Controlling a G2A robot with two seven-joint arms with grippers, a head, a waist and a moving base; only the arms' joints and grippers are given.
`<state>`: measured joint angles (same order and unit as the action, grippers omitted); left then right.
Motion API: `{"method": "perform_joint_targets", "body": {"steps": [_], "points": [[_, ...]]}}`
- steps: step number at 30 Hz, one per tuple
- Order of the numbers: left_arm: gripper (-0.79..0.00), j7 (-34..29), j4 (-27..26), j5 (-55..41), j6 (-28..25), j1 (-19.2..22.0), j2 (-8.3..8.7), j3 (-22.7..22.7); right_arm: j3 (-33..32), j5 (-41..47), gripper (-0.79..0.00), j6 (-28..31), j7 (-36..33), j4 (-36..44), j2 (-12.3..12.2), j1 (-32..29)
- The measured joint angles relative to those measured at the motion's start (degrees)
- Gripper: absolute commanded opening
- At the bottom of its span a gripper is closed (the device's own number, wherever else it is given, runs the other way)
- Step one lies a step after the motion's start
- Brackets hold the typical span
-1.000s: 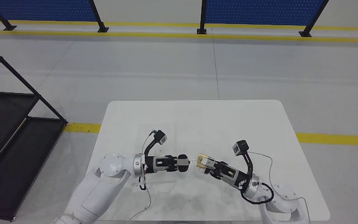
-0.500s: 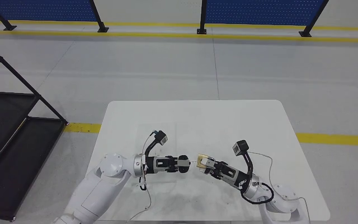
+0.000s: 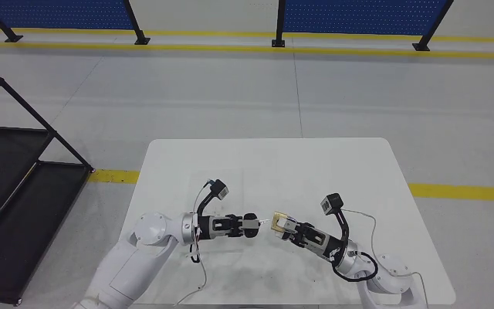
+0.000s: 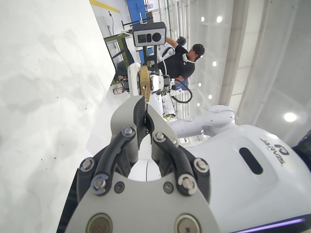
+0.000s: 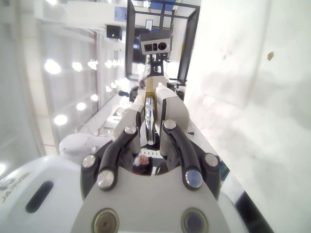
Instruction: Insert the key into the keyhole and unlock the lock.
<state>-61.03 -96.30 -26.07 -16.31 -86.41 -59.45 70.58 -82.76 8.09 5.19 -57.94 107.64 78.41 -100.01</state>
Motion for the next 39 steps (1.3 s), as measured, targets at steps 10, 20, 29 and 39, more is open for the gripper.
{"method": "perform_joint_targets", "body": {"steps": [10,20,29,39], "points": [[-0.785,-0.85,-3.62,-1.01,1.32,-3.65,1.05,4.80,0.00,0.00,-0.785,0.00,0.00,0.00,0.00,0.00],[-0.785,-0.73,-3.60,-0.87,1.19,-3.55,1.05,4.85,0.00,0.00,-0.785,0.00,0.00,0.00,0.00,0.00],[-0.785,24.84,-5.92,39.64,-15.25,-6.36,0.83,5.69,0.00,0.00,-0.785,0.00,0.00,0.00,0.00,0.00],[-0.785,63.39,-9.29,98.27,-17.50,-9.81,0.61,4.73,0.00,0.00,-0.785,0.00,0.00,0.00,0.00,0.00]]}}
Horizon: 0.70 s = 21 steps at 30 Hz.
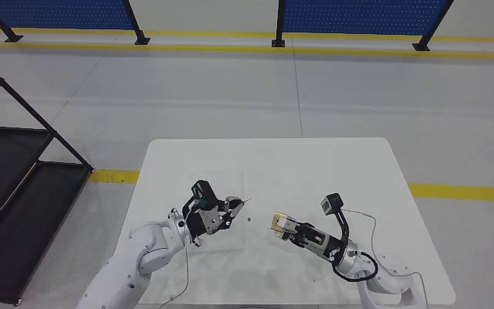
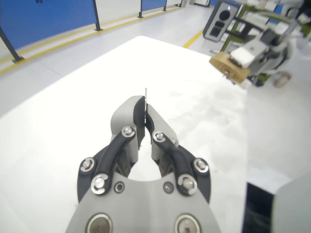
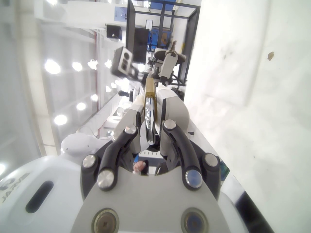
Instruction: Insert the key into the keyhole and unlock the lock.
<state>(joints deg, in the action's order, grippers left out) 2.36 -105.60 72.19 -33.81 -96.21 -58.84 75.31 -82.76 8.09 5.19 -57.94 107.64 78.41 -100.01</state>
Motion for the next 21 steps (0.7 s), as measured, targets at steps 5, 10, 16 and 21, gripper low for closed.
{"method": "perform_joint_targets", "body": {"steps": [5,10,16,21], "points": [[-0.785,14.37,2.49,17.48,4.86,0.70,0.00,-2.05,0.00,0.00,-0.785,0.00,0.00,0.00,0.00,0.00],[-0.785,14.51,2.61,17.75,4.93,0.76,-0.01,-2.03,0.00,0.00,-0.785,0.00,0.00,0.00,0.00,0.00],[-0.785,14.50,2.54,17.80,4.92,0.80,0.00,-2.04,0.00,0.00,-0.785,0.00,0.00,0.00,0.00,0.00],[-0.785,18.10,-1.26,31.72,12.22,1.03,0.69,-0.70,0.00,0.00,-0.785,0.00,0.00,0.00,0.00,0.00]]}}
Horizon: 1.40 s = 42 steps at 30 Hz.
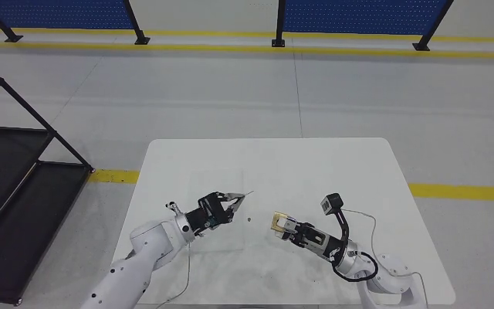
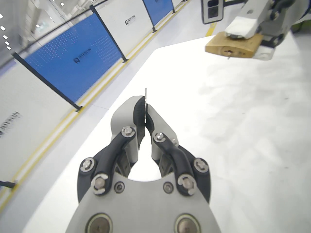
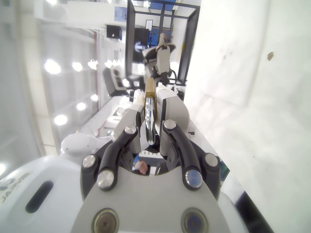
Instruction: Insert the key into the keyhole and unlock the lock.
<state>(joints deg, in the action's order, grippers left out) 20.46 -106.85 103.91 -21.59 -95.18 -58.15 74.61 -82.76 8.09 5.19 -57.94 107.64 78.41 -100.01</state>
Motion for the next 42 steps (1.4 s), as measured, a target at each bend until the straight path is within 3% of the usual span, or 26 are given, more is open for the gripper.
{"method": "perform_joint_targets", "body": {"steps": [8,13,17,26,28,29,34,42], "points": [[-0.785,17.35,1.40,33.01,17.70,-0.71,1.81,2.50,0.00,0.00,-0.785,0.00,0.00,0.00,0.00,0.00],[-0.785,22.49,2.61,46.90,18.75,1.90,2.59,2.15,0.00,0.00,-0.785,0.00,0.00,0.00,0.00,0.00],[-0.785,24.48,1.65,48.29,15.29,3.66,2.87,2.19,0.00,0.00,-0.785,0.00,0.00,0.00,0.00,0.00],[-0.785,24.74,1.61,48.25,15.17,3.68,2.90,2.27,0.00,0.00,-0.785,0.00,0.00,0.00,0.00,0.00],[-0.785,24.74,1.61,48.25,15.17,3.68,2.90,2.27,0.00,0.00,-0.733,0.00,0.00,0.00,0.00,0.00],[-0.785,24.66,1.65,48.18,15.24,3.69,2.89,2.25,0.00,0.00,-0.785,0.00,0.00,0.00,0.00,0.00],[-0.785,24.89,3.73,52.48,21.91,4.33,2.96,1.43,0.52,-0.07,-0.785,0.19,0.13,-0.63,-0.11,0.44],[-0.785,30.62,5.68,55.85,32.42,3.35,3.41,1.25,3.56,-2.96,-0.785,2.51,-2.21,-3.19,-0.92,2.32]]}}
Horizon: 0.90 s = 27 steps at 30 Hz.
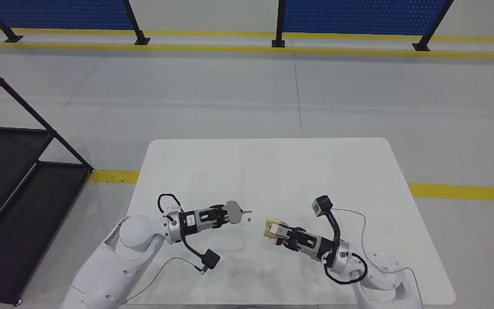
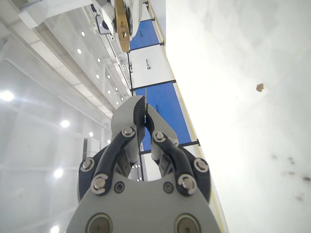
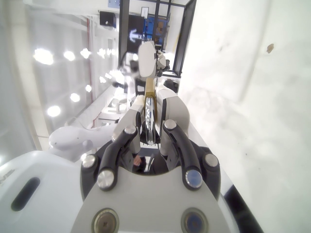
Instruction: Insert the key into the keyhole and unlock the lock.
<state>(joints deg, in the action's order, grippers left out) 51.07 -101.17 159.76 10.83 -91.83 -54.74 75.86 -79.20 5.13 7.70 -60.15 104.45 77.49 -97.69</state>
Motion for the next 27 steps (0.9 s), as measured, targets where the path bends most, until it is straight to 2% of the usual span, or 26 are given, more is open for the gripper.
{"method": "perform_joint_targets", "body": {"steps": [5,14,27], "points": [[-0.785,2.24,-0.42,0.73,3.46,-1.65,0.35,0.44,1.70,-1.41,-0.785,0.74,0.01,0.21,-0.45,0.43],[-0.785,1.56,-1.43,0.45,9.10,-4.36,0.56,0.55,2.32,-0.54,-0.785,2.13,3.51,1.51,-1.16,-0.70],[-0.785,1.74,-1.70,-0.96,11.09,-4.68,0.56,-0.45,4.25,1.32,-0.785,5.23,5.09,1.26,-1.86,-0.59]]}}
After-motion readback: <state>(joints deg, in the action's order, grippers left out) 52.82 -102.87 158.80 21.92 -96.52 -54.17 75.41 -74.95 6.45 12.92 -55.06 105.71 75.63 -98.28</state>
